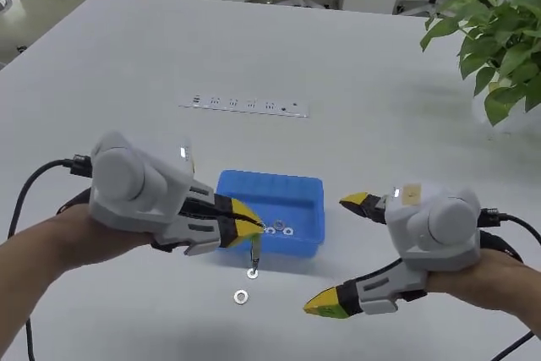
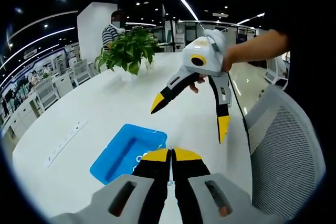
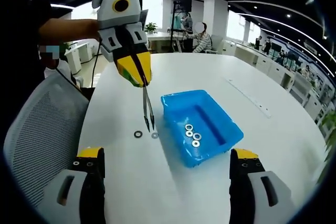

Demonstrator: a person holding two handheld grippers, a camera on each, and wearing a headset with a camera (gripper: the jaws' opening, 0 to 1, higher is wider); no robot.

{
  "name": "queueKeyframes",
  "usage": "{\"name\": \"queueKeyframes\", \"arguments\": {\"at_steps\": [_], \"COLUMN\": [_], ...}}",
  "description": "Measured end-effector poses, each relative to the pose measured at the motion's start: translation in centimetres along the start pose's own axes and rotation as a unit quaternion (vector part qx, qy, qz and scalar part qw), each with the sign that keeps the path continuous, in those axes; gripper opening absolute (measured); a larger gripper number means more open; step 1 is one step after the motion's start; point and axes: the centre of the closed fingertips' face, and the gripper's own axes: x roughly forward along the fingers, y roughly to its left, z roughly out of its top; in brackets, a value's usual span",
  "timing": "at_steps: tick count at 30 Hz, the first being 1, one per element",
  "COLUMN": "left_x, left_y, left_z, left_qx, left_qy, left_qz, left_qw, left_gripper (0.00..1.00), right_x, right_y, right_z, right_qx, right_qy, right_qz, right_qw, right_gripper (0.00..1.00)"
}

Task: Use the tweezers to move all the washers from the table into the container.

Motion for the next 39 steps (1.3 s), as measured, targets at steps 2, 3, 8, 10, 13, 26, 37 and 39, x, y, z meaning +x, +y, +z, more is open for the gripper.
{"name": "queueKeyframes", "arguments": {"at_steps": [2,3,8,10,13,26,37,39], "left_x": [0.1,0.2,0.5,0.6,0.7,1.2,1.0,0.9], "left_y": [0.0,0.1,0.2,0.3,0.3,0.5,0.4,0.4], "left_z": [-0.1,-0.2,-0.7,-0.9,-1.2,-2.1,-2.4,-2.5], "left_qx": [-0.001,-0.001,-0.001,-0.001,-0.002,0.008,0.015,0.017], "left_qy": [0.000,0.000,0.001,0.002,0.003,0.005,0.011,0.011], "left_qz": [-0.001,-0.001,-0.001,-0.002,-0.002,-0.003,-0.012,-0.013], "left_qw": [1.0000,1.0000,1.0000,1.0000,1.0000,1.0000,0.9998,0.9997], "left_gripper": [0.05,0.05,0.05,0.05,0.05,0.05,0.05,0.05], "right_x": [0.1,0.1,0.2,0.3,0.4,0.7,1.5,1.8], "right_y": [0.2,0.3,0.5,0.7,1.0,1.7,2.6,2.8], "right_z": [-0.2,-0.2,-0.5,-0.7,-0.8,-0.9,0.0,0.2], "right_qx": [0.000,0.001,0.003,0.003,0.004,0.001,-0.028,-0.037], "right_qy": [0.003,0.004,0.007,0.010,0.013,0.013,0.007,0.006], "right_qz": [0.002,0.003,0.005,0.006,0.009,0.020,0.047,0.054], "right_qw": [1.0000,1.0000,1.0000,0.9999,0.9999,0.9997,0.9985,0.9978], "right_gripper": [1.00,1.00,1.00,1.00,1.00,0.98,0.86,0.83]}}
